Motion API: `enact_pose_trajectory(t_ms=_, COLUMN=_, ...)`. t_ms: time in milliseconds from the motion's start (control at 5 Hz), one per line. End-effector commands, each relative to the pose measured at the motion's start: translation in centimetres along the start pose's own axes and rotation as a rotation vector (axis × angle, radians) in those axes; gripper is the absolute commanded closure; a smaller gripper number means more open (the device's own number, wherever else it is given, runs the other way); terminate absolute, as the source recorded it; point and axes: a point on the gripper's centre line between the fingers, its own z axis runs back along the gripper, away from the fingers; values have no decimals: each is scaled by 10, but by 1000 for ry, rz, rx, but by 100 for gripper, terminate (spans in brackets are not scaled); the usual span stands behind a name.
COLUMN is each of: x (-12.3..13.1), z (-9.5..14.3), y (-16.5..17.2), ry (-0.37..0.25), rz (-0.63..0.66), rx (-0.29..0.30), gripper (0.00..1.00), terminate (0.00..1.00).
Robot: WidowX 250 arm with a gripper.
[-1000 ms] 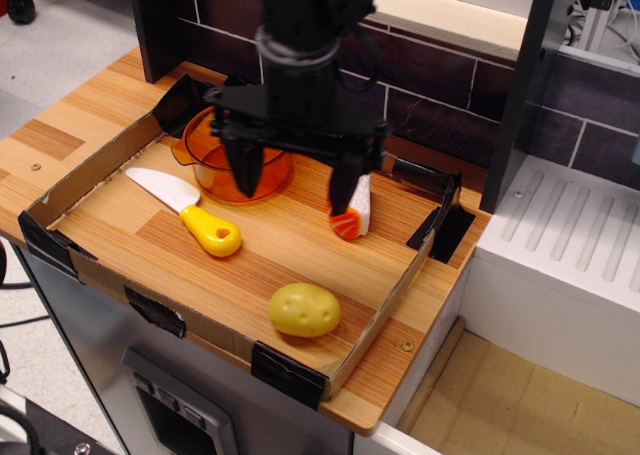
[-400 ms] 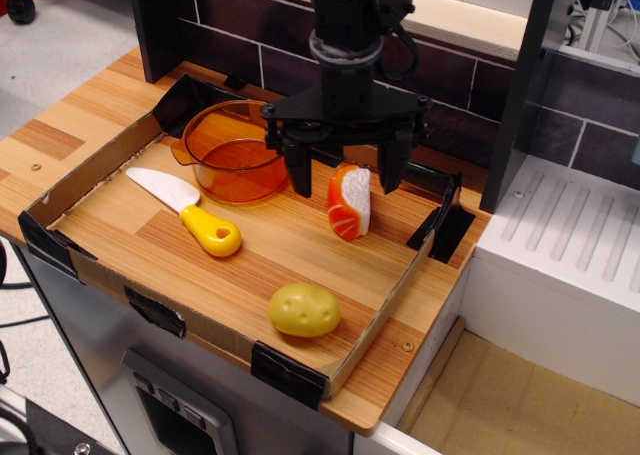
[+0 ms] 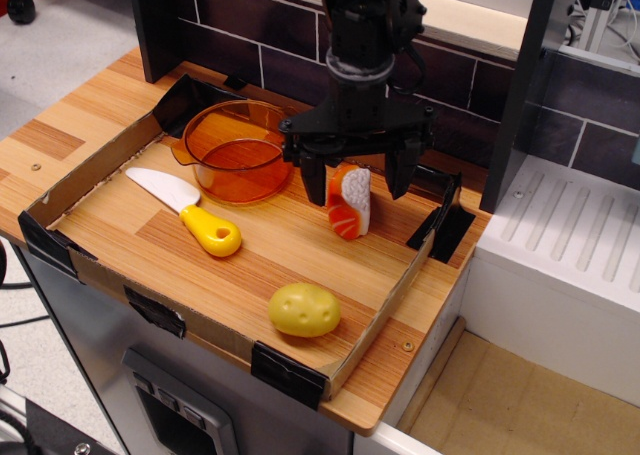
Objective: Put sushi in pot
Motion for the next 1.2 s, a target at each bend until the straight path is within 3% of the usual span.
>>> enact_pose_trajectory(t_ms=0, x=14, z=-12, y=-8, ry=-59, rz=8, rx=-6, gripper=0, terminate=0)
enact_pose_trajectory(t_ms=400, x=12, z=-25, y=-6, ry=-78, rz=-12, rx=11, gripper=0, terminate=0)
enact_pose_trajectory(t_ms=600, x=12, z=-8, y=-3, ry=-75, rz=6, rx=-38, gripper=100, terminate=0)
enact_pose_trajectory(t_ms=1000, x=17, z=44, y=9, ry=-80, rz=32, rx=-112, gripper=100, terminate=0)
